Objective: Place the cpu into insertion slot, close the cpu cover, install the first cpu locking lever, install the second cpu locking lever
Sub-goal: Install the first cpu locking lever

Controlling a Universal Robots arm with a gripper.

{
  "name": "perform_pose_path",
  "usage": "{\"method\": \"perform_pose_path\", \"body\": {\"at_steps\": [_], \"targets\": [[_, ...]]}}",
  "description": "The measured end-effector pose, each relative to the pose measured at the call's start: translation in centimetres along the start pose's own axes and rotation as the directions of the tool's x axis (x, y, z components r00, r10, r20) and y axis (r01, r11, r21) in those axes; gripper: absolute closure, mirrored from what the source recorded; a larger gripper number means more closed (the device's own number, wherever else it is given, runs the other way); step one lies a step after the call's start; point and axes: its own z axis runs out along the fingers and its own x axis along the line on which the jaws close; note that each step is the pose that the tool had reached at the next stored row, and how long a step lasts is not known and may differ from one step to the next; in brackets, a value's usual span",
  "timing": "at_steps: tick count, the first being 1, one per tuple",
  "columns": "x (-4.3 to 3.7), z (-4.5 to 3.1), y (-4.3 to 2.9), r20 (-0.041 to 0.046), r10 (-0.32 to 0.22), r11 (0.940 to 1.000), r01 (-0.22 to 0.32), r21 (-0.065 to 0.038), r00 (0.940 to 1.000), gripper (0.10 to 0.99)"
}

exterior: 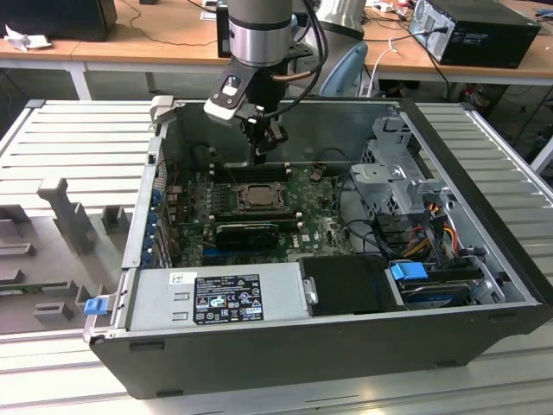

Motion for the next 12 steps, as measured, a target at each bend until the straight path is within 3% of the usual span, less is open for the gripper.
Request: {"method": "perform_pose_path", "body": {"at_steps": [3,8,10,11,12], "targets": [[0.00,0.06,-0.01,-0.0039,-0.106,0.9944,0.106,0.003,0.9944,0.980],[0.00,0.09,-0.01,-0.0081,-0.228,0.9735,0.228,0.004,0.9735,0.980],[0.00,0.14,-0.01,-0.0096,-0.272,0.9622,0.272,0.004,0.9622,0.980],[0.00,0.17,-0.01,-0.0113,-0.319,0.9477,0.319,0.005,0.9477,0.980],[0.00,0.20,-0.01,-0.0124,-0.348,0.9374,0.348,0.005,0.9373,0.980]]}}
